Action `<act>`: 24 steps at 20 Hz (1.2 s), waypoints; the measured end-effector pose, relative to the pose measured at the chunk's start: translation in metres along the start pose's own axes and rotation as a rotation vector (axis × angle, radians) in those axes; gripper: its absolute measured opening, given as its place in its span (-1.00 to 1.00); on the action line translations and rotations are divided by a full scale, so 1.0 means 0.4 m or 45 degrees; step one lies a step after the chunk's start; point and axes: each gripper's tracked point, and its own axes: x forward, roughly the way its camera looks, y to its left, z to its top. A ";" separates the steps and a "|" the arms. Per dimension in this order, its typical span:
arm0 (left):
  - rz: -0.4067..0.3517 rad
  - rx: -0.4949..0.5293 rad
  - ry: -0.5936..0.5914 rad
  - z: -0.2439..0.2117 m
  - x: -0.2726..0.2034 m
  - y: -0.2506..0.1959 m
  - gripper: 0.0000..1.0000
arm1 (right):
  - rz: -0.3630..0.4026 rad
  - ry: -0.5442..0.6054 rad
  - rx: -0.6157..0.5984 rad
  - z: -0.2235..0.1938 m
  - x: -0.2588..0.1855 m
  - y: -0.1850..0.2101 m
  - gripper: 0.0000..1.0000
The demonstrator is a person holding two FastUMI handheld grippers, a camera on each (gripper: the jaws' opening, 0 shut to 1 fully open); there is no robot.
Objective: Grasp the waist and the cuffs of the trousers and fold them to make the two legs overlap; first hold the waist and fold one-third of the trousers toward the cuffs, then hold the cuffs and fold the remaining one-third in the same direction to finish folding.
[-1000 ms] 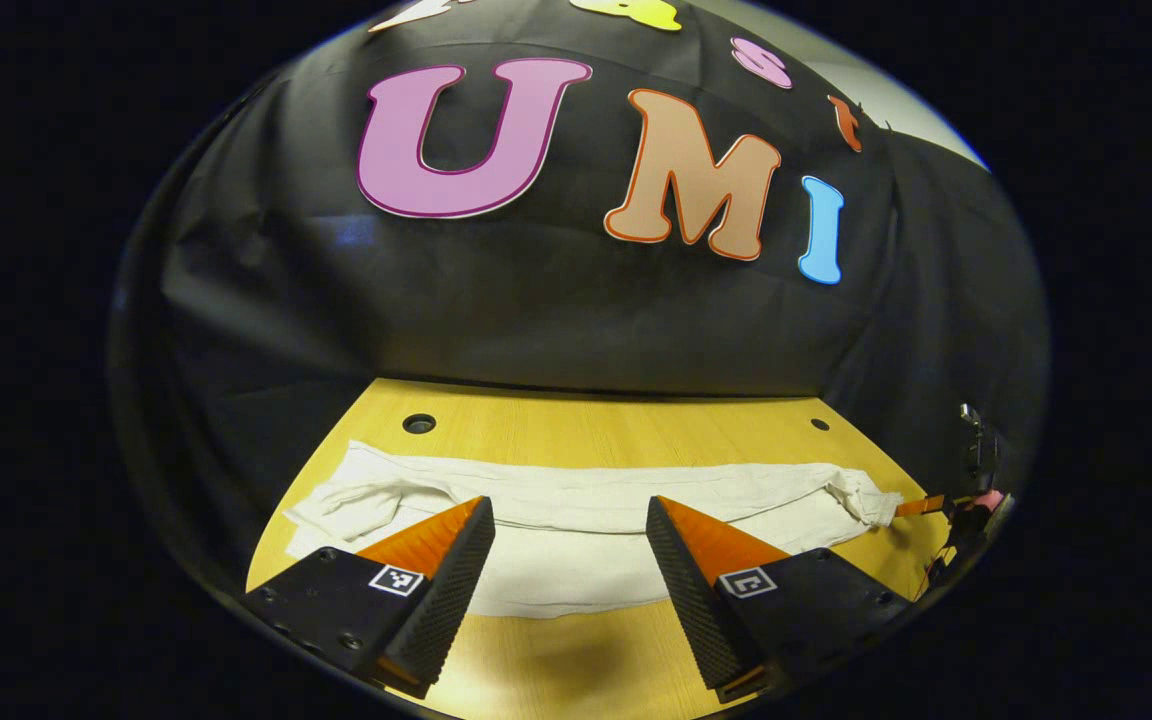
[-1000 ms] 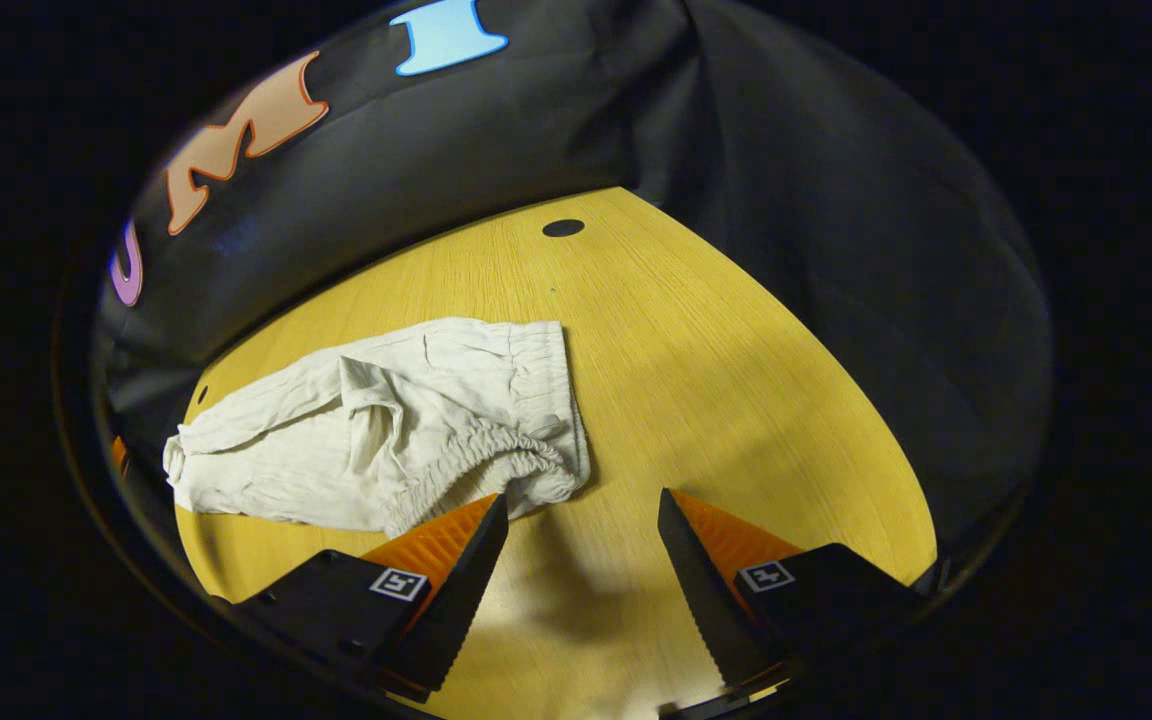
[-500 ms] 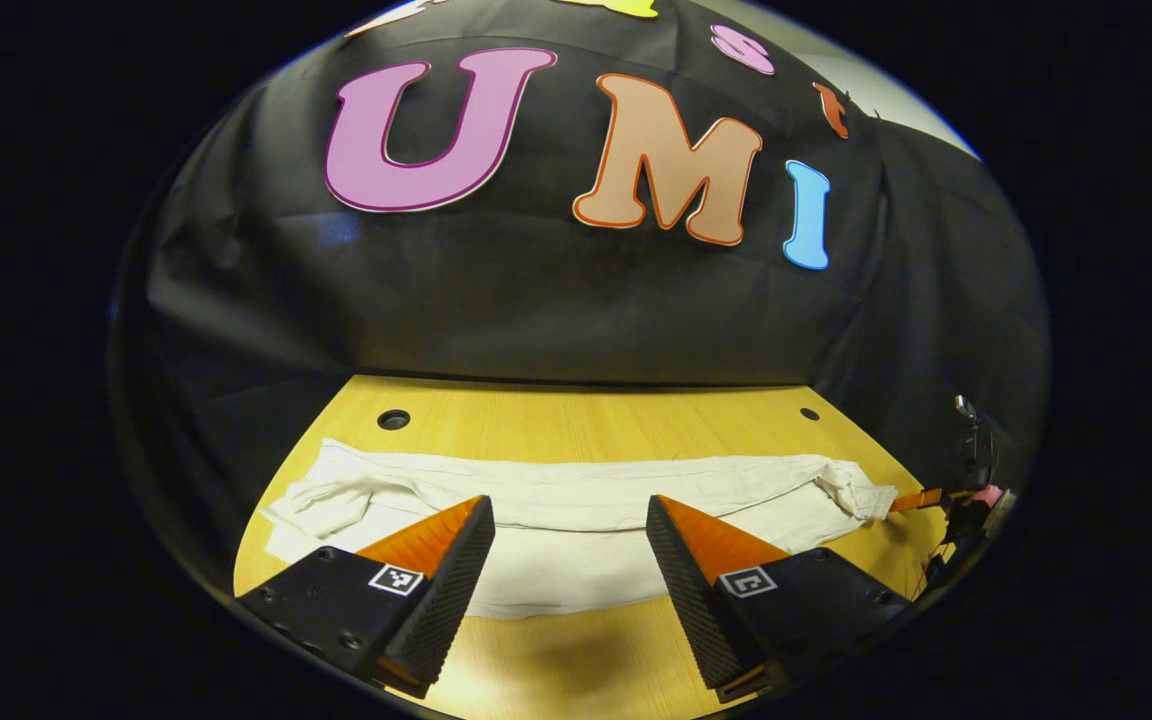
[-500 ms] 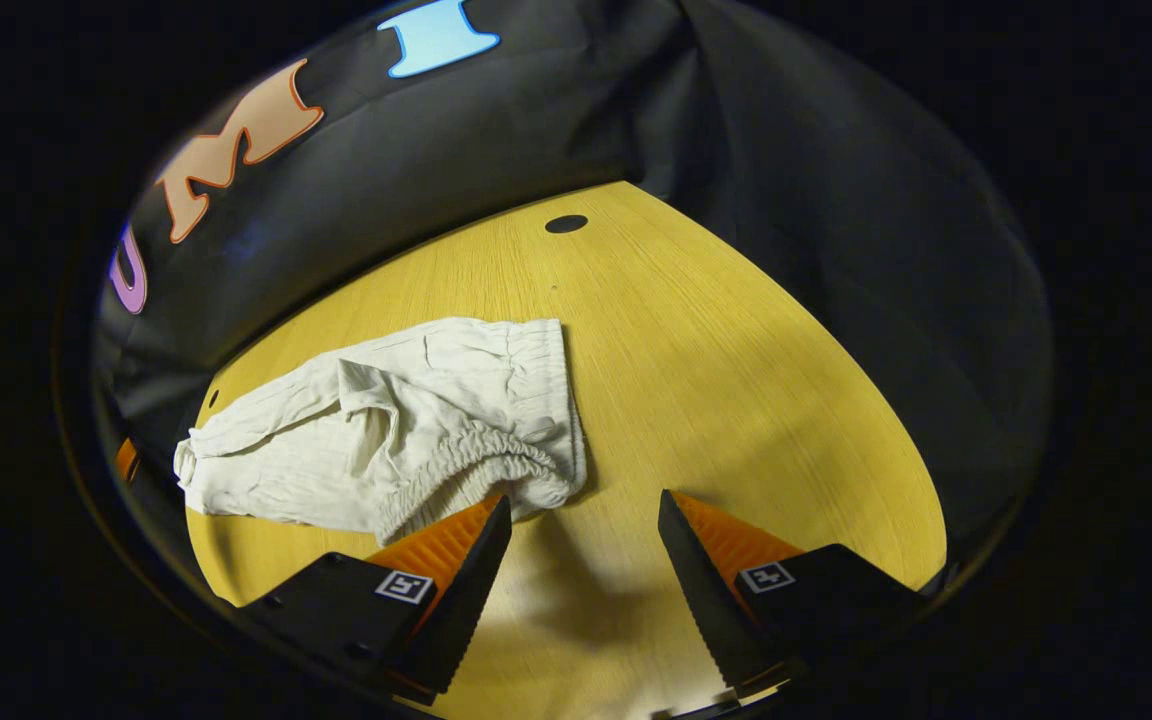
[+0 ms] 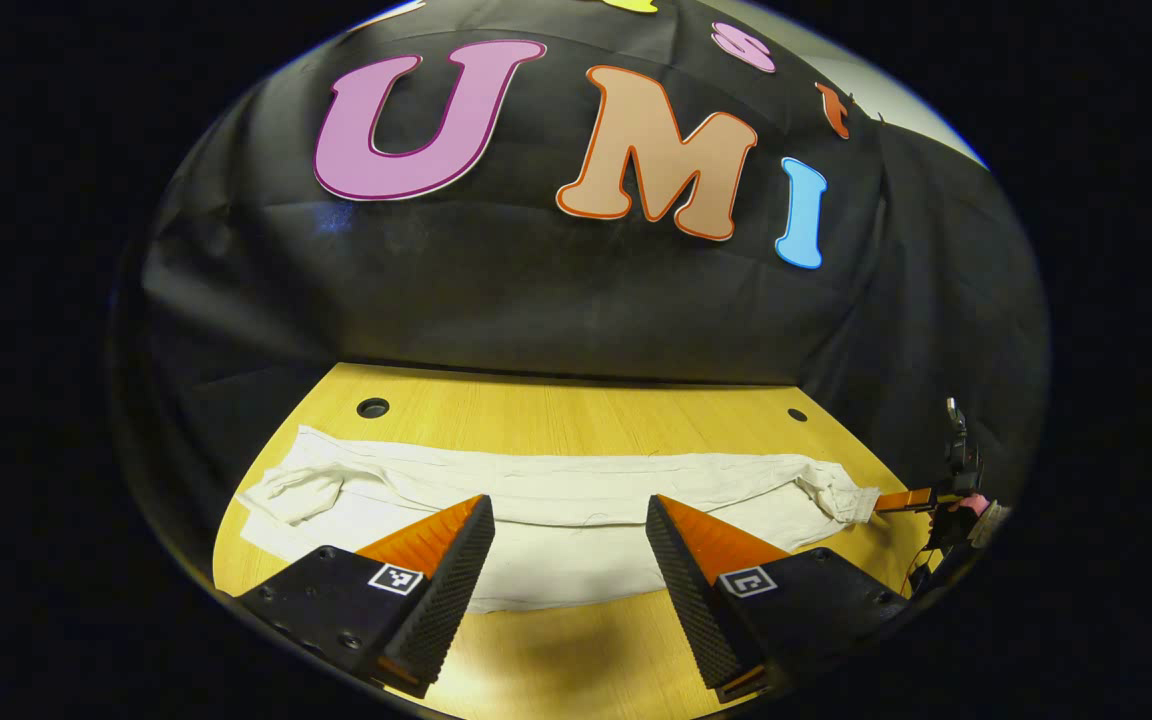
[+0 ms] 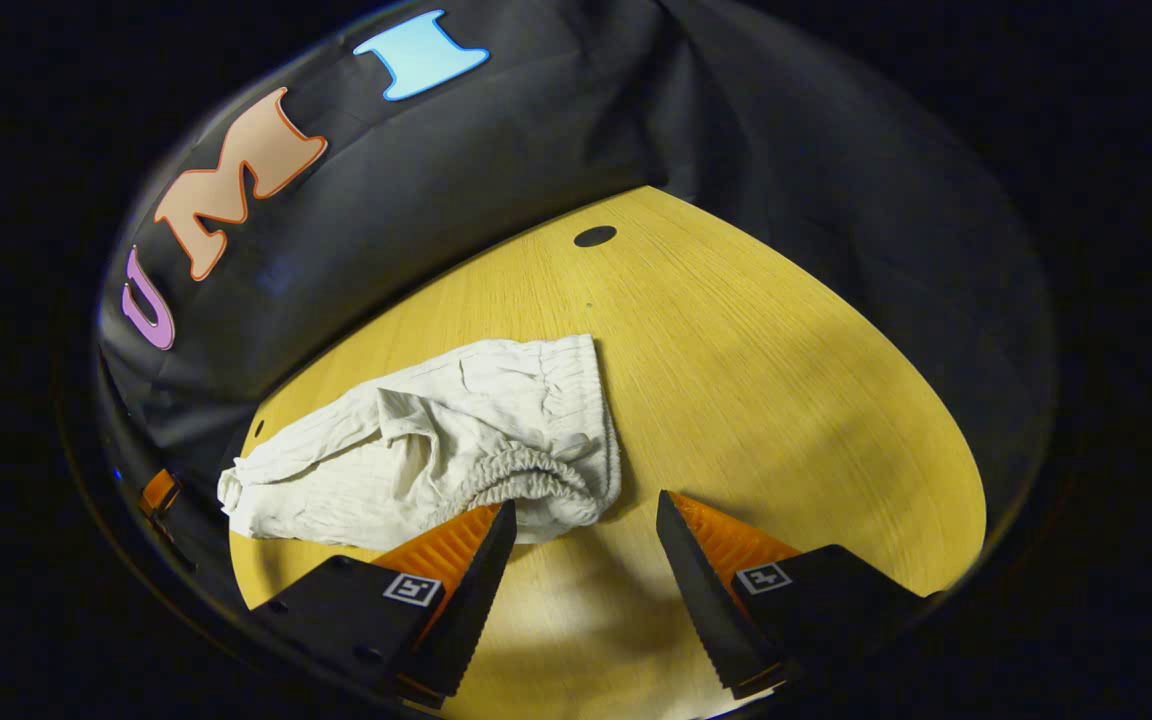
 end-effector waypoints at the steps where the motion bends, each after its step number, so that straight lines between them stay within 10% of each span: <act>1: 0.002 0.004 0.000 -0.002 0.002 -0.002 0.82 | 0.008 0.006 0.013 -0.001 0.004 0.003 0.65; 7: 0.014 0.042 0.008 0.004 0.000 -0.022 0.82 | 0.046 0.014 0.080 0.001 0.041 0.027 0.55; 8: 0.018 0.046 0.012 0.003 0.001 -0.024 0.82 | 0.054 0.006 0.092 0.005 0.049 0.030 0.05; 13: 0.007 0.016 0.000 0.005 0.012 -0.046 0.82 | 0.035 -0.007 0.158 0.002 0.049 0.025 -0.64; 24: -0.084 -0.073 -0.041 0.009 -0.018 0.016 0.82 | 0.213 -0.340 0.101 0.109 -0.128 0.235 -0.63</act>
